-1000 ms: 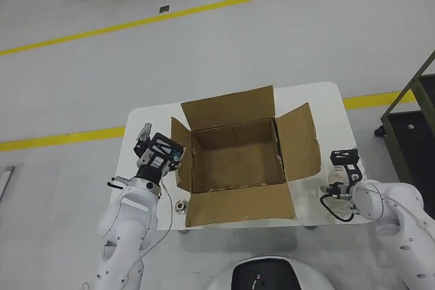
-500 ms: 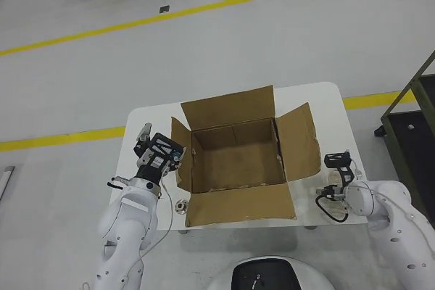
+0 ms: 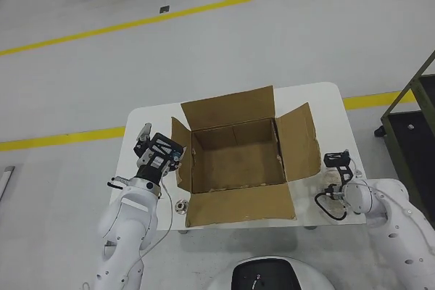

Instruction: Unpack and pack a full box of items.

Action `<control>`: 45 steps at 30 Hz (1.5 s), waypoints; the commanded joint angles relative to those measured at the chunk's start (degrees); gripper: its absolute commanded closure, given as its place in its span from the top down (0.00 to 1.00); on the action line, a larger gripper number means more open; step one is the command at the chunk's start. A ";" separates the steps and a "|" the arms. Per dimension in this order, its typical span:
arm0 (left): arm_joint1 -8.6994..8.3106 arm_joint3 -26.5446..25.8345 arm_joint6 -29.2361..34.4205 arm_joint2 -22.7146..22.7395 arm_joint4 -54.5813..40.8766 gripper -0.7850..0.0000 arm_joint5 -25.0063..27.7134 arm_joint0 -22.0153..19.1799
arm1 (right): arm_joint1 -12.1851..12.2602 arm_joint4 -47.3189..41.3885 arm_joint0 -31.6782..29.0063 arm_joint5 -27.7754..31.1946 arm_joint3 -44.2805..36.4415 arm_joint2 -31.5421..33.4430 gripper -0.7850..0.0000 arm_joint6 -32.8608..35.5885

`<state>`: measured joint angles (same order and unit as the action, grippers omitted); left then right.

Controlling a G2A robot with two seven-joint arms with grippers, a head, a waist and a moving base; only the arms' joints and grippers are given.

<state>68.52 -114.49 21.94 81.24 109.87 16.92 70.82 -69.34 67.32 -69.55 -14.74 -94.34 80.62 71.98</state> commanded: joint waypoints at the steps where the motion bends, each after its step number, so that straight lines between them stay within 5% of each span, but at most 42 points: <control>1: 0.00 0.00 0.00 0.00 0.00 1.00 0.00 0.00 | 0.00 -2.07 -0.23 -0.67 -0.71 1.36 0.00 -0.71; 13: 0.00 0.00 0.00 0.00 0.00 1.00 0.00 0.00 | 0.16 -32.20 -6.88 -1.90 -18.14 23.13 0.00 -12.80; 18: 0.00 0.00 0.00 0.00 0.00 1.00 0.00 0.00 | 0.14 -43.52 -7.16 0.82 -24.58 26.13 0.00 -13.97; 27: 0.00 0.00 0.00 0.00 0.00 1.00 0.00 0.00 | 0.58 -37.15 2.32 3.10 -23.60 8.77 0.00 -11.28; 35: 0.00 0.00 0.00 0.00 0.00 1.00 0.00 0.00 | -0.63 -29.81 11.97 -0.71 -13.71 -7.92 0.00 -13.59; 45: 0.00 0.00 0.00 0.00 0.00 1.00 0.00 0.00 | -0.84 -29.26 12.97 -1.69 -12.65 -9.61 0.00 -13.59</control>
<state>68.52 -114.49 21.94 81.24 109.87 16.92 70.82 -70.18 38.06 -56.58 -16.43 -106.99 71.02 58.39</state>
